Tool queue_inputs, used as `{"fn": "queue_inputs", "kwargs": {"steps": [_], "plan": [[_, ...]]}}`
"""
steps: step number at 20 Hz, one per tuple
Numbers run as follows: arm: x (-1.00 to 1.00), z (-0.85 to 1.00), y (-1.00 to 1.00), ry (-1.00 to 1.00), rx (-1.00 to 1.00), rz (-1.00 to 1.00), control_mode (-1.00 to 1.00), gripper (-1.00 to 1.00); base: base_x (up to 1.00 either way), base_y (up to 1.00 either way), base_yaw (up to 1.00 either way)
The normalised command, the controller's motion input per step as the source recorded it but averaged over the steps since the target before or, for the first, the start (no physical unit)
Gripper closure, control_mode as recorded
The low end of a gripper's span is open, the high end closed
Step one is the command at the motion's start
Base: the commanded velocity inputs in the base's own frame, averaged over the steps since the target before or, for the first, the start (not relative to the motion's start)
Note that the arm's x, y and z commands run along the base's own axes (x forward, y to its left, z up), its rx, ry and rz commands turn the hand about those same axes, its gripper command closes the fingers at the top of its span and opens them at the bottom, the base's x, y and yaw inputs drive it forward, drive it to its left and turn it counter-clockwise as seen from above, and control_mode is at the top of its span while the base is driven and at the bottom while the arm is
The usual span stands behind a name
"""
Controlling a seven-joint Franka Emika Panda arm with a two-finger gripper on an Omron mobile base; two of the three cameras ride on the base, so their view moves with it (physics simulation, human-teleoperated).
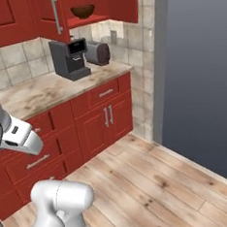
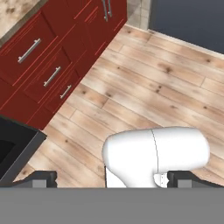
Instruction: Move the bowls from the cabinet to the plates on the dining table.
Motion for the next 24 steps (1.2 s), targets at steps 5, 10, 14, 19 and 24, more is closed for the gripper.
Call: {"fn": "queue_inputs", "kwargs": {"steps": [5, 10, 14, 19, 24], "plan": [[0.00, 0.00, 0.00, 0.00, 0.00, 0.00, 1.00, -1.00, 0.99, -0.10, 0.18], [0.00, 0.00, 0.00, 0.00, 0.00, 0.00, 1.00, -1.00, 0.78, -0.02, 0.21], [0.00, 0.00, 0.00, 0.00, 0.00, 0.00, 1.00, -1.00, 0.62, 0.00, 0.26], [0.00, 0.00, 0.00, 0.00, 0.00, 0.00, 1.00, -1.00, 0.48, -0.04, 0.33], [0.00, 0.00, 0.00, 0.00, 0.00, 0.00, 1.00, -1.00, 0.38, -0.31, 0.29]]}}
